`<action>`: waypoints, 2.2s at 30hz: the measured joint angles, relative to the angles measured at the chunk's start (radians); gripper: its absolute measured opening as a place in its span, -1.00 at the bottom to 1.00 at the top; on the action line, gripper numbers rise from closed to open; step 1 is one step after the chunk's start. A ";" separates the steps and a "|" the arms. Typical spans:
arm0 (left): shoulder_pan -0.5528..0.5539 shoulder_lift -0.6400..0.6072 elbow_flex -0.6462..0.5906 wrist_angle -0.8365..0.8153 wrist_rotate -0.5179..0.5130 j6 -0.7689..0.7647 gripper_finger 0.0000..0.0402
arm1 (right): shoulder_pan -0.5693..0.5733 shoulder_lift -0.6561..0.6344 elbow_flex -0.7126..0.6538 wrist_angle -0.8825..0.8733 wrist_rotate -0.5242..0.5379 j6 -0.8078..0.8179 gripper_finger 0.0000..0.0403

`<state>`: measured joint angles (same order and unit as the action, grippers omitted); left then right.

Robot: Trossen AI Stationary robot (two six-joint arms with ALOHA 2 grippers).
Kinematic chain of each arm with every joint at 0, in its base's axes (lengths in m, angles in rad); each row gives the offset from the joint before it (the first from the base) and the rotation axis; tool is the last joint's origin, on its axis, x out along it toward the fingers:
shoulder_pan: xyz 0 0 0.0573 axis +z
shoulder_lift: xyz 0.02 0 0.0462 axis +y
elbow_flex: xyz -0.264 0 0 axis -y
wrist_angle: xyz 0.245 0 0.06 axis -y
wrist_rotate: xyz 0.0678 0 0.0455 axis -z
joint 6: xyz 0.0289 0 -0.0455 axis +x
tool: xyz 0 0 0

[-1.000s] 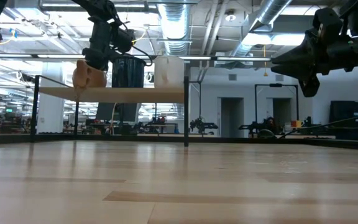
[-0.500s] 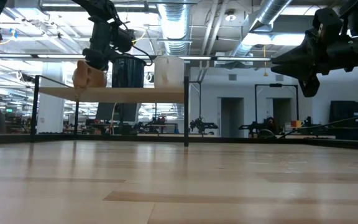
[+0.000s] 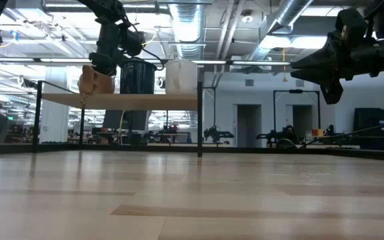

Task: Stack small to large cups/mugs on shelf
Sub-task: Put the brown mug on the shelf

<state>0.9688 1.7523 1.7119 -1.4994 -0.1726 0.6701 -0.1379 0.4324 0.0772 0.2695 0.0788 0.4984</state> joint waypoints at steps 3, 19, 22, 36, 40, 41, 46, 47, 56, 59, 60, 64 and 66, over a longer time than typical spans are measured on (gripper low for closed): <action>0.000 0.000 0.000 0.000 0.001 0.002 -0.66 | 0.000 0.000 0.000 0.000 0.000 0.000 -0.41; 0.000 0.000 0.000 -0.001 0.003 0.006 -0.66 | 0.000 0.000 0.000 0.000 0.000 0.000 -0.41; -0.005 0.000 0.000 -0.001 0.003 0.005 -0.66 | 0.000 0.000 0.000 0.000 0.000 0.000 -0.41; -0.030 0.000 0.001 0.008 -0.029 0.009 -0.66 | 0.000 0.000 0.000 0.000 0.000 0.000 -0.41; -0.029 0.000 0.001 0.007 -0.036 0.000 -0.66 | 0.000 0.000 0.000 0.000 0.000 0.000 -0.41; -0.029 0.000 0.001 0.007 -0.038 0.000 -0.66 | 0.000 0.000 0.000 0.000 0.000 0.000 -0.41; -0.029 0.000 0.001 0.007 -0.041 0.000 -0.66 | 0.000 0.000 0.000 0.000 0.000 0.000 -0.41; -0.029 0.000 0.001 0.007 -0.041 0.000 -0.66 | 0.000 0.000 0.000 0.000 0.000 0.000 -0.41; -0.033 0.000 0.001 0.016 -0.041 0.006 -0.66 | 0.000 0.000 0.000 0.000 0.000 0.000 -0.41; -0.037 0.000 0.001 0.017 -0.041 0.006 -0.66 | 0.000 0.000 0.000 0.000 0.000 0.000 -0.41; -0.038 0.000 0.001 0.017 -0.041 0.006 -0.66 | 0.000 0.000 0.000 0.000 0.000 0.000 -0.41; -0.038 0.000 0.001 0.018 -0.036 0.006 -0.66 | 0.000 0.000 0.000 0.000 0.000 0.000 -0.41; -0.038 0.000 0.001 0.017 -0.035 0.006 -0.66 | 0.000 0.000 0.000 0.000 0.000 0.000 -0.41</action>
<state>0.9310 1.7523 1.7126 -1.4822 -0.2077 0.6761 -0.1379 0.4324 0.0769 0.2695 0.0792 0.4980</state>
